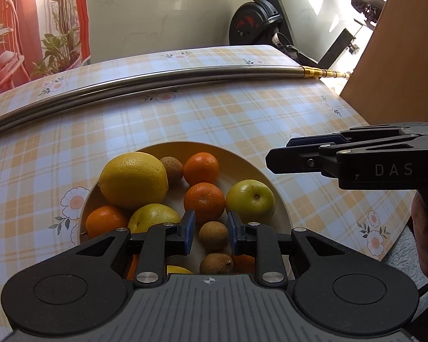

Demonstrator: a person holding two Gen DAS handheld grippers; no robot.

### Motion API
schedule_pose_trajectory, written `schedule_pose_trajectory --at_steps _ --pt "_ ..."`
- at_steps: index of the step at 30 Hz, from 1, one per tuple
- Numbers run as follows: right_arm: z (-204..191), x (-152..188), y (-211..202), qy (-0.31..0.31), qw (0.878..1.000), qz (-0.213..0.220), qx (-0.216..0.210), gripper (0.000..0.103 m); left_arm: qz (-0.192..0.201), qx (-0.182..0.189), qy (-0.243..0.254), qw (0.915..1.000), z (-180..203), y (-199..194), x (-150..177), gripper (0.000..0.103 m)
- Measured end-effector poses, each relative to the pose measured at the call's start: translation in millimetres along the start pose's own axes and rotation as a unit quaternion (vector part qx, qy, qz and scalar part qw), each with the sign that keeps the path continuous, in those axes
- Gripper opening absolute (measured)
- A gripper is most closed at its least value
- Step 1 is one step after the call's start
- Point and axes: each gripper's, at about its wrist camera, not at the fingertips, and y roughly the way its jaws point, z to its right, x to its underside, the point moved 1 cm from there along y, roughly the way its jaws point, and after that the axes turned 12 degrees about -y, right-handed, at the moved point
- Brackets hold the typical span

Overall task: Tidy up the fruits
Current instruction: 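Lower the kiwi onto the plate with the left tool while the right tool releases the tangerine, then open both tools and withdraw them from the plate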

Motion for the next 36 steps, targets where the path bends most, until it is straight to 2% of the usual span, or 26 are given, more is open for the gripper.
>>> schedule_pose_trajectory --at_steps 4,8,11,20,22,26,31,34,36 --pt "0 1 -1 0.001 1.0 0.0 0.001 0.034 0.001 0.008 -0.012 0.9999 -2 -3 -2 0.026" --pt "1 1 0 0.001 1.0 -0.001 0.001 0.034 0.022 0.009 -0.016 0.9996 -3 -13 -3 0.027" --pt "2 1 0 0.0 1.0 -0.003 0.0 0.034 0.042 0.004 -0.03 0.9987 -7 -24 -7 0.038" --pt "0 0 3 -0.01 1.0 -0.013 0.007 0.038 0.102 -0.031 -0.065 0.9922 -23 -56 -15 0.043" --pt "-1 -1 3 -0.011 1.0 -0.015 0.01 0.038 0.11 -0.039 -0.073 0.9904 -26 -60 -16 0.052" --pt "-1 -1 3 -0.014 1.0 -0.015 0.014 0.04 0.117 -0.051 -0.085 0.9882 -31 -64 -16 0.06" --pt "2 0 3 -0.013 1.0 -0.018 0.019 0.051 0.12 -0.056 -0.1 0.9862 -34 -65 -16 0.082" --pt "2 1 2 -0.013 1.0 -0.019 0.02 0.062 0.119 -0.051 -0.112 0.9852 -37 -65 -16 0.091" --pt "1 1 2 -0.014 1.0 -0.019 0.02 0.071 0.117 -0.051 -0.119 0.9847 -38 -66 -13 0.093"
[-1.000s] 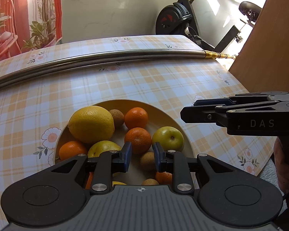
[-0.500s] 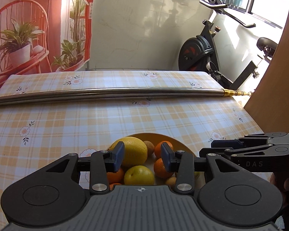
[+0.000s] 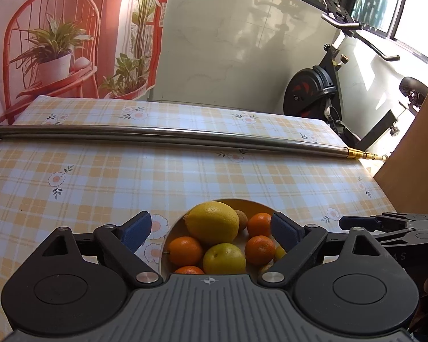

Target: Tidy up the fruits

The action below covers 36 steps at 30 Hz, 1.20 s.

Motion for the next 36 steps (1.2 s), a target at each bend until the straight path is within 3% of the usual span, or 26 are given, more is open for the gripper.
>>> schedule_pose_trajectory --at_steps 4,9,19,28,36 --pt "0 0 0 0.002 1.0 0.0 -0.001 0.092 -0.002 -0.013 -0.006 0.9999 -3 0 1 0.097" --pt "3 0 0 0.014 1.0 -0.004 -0.012 0.102 0.001 -0.023 -0.015 0.9996 -6 -2 2 0.1" --pt "-5 -15 -20 -0.012 1.0 0.016 -0.009 0.103 0.038 -0.031 -0.04 0.998 -5 -27 -23 0.103" --pt "-5 -72 -85 -0.033 0.995 0.096 0.021 0.103 0.145 -0.015 -0.013 0.9892 22 -91 -64 0.103" --pt "-5 -117 -149 -0.053 0.98 0.177 0.069 0.103 0.229 -0.021 0.033 0.9727 68 -142 -80 0.103"
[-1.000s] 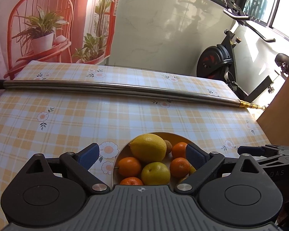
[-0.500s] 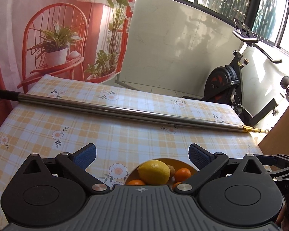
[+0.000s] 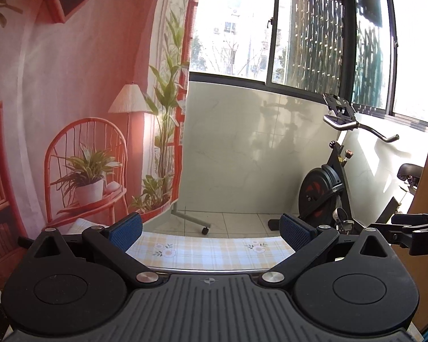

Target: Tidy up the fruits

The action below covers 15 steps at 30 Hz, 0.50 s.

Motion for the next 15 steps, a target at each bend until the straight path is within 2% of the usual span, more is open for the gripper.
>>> schedule_pose_trajectory --at_steps 5,9,15 --pt "4 -19 -22 -0.002 0.999 0.032 0.017 0.103 0.012 0.01 0.008 0.9998 17 -11 -13 0.103" --pt "6 -26 -34 -0.004 0.999 0.039 0.025 0.103 0.003 0.027 0.001 0.9996 20 -13 -11 0.103" --pt "6 -28 -42 -0.002 0.999 0.043 0.032 0.103 -0.001 0.024 0.004 0.9997 19 -11 -11 0.103"
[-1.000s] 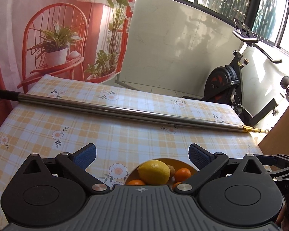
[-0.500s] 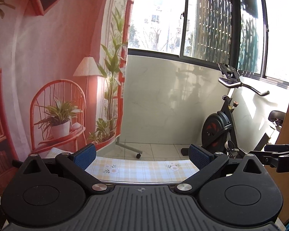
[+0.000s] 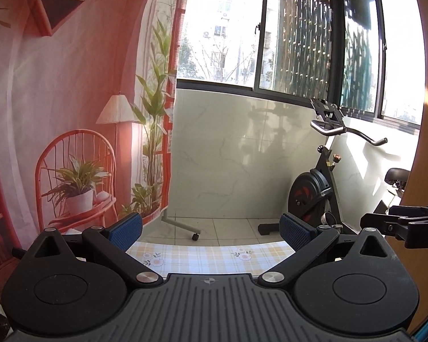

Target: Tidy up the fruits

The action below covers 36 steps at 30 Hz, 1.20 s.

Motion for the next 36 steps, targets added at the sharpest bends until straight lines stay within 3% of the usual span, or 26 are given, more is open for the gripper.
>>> schedule_pose_trajectory --at_steps 16,36 --pt "8 -1 -10 0.008 0.999 0.013 0.028 0.103 -0.004 -0.007 -0.001 1.0 -3 3 -4 0.103" --pt "9 0 -13 0.01 0.999 0.016 0.029 0.103 -0.008 0.002 0.009 0.9999 -1 5 -4 0.103"
